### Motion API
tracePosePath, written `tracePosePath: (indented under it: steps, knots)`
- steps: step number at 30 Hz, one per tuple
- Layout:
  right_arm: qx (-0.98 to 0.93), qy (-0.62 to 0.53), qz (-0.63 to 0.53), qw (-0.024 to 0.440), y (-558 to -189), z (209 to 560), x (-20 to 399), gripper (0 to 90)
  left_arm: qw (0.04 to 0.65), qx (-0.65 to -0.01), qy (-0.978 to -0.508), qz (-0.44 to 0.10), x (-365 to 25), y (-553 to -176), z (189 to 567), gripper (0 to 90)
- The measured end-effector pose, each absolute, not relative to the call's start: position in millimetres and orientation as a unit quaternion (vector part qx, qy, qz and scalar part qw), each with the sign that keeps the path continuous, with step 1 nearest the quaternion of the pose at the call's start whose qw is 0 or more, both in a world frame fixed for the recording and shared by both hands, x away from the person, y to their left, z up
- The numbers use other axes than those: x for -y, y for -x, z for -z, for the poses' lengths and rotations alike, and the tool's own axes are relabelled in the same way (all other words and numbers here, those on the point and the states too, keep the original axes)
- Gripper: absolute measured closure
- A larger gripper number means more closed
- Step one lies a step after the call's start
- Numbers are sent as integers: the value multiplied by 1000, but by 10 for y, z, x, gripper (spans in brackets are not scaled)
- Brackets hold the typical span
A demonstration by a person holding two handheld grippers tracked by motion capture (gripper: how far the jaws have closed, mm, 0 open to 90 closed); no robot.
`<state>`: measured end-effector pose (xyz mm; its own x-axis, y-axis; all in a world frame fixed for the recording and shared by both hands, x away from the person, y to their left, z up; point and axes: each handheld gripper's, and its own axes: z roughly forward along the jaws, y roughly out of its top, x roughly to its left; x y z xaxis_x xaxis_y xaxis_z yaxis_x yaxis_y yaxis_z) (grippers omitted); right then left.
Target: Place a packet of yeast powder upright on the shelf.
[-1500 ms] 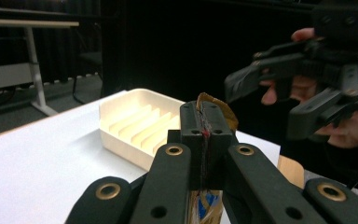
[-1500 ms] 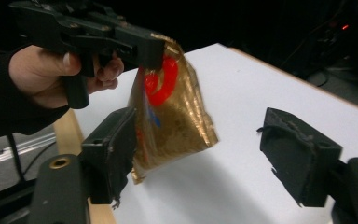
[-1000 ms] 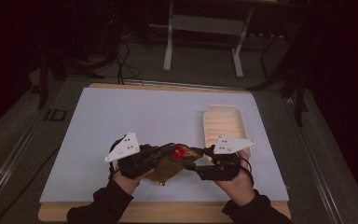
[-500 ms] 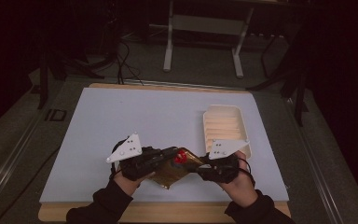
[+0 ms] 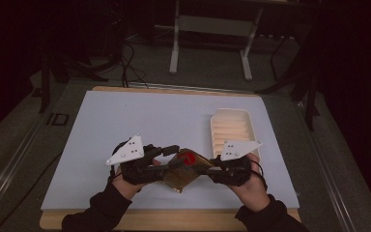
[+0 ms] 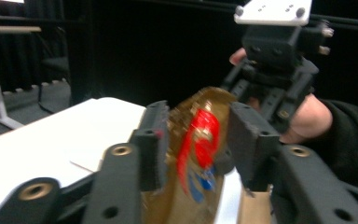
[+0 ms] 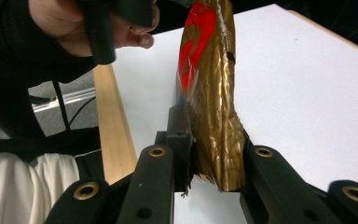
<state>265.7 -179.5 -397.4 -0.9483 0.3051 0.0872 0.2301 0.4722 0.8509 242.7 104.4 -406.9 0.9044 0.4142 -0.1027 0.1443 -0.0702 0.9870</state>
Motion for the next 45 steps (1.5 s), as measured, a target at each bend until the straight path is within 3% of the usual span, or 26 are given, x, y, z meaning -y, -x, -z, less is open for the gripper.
tracePosePath:
  steps: [6, 18, 25, 35, 45]
  knots:
    - [-854, -155, -494, 58, -2702, 3892, 1864, 792, 649, -189, -729, -108, -1091, -2428, 4077, 296]
    - [-834, -157, -518, 110, -2837, 3513, 2104, 793, 618, -225, -744, -121, -1277, -2412, 4188, 88]
    - [-826, -164, -521, 139, -2989, 3372, 2268, 794, 600, -269, -742, -134, -1509, -2398, 4312, 17]
    - [-829, -161, -499, 193, -3188, 3298, 2573, 795, 578, -292, -754, -111, -1630, -2348, 4558, 14]
    - [-832, -148, -492, 210, -3322, 3339, 2973, 795, 578, -302, -752, -101, -1663, -2363, 4651, 14]
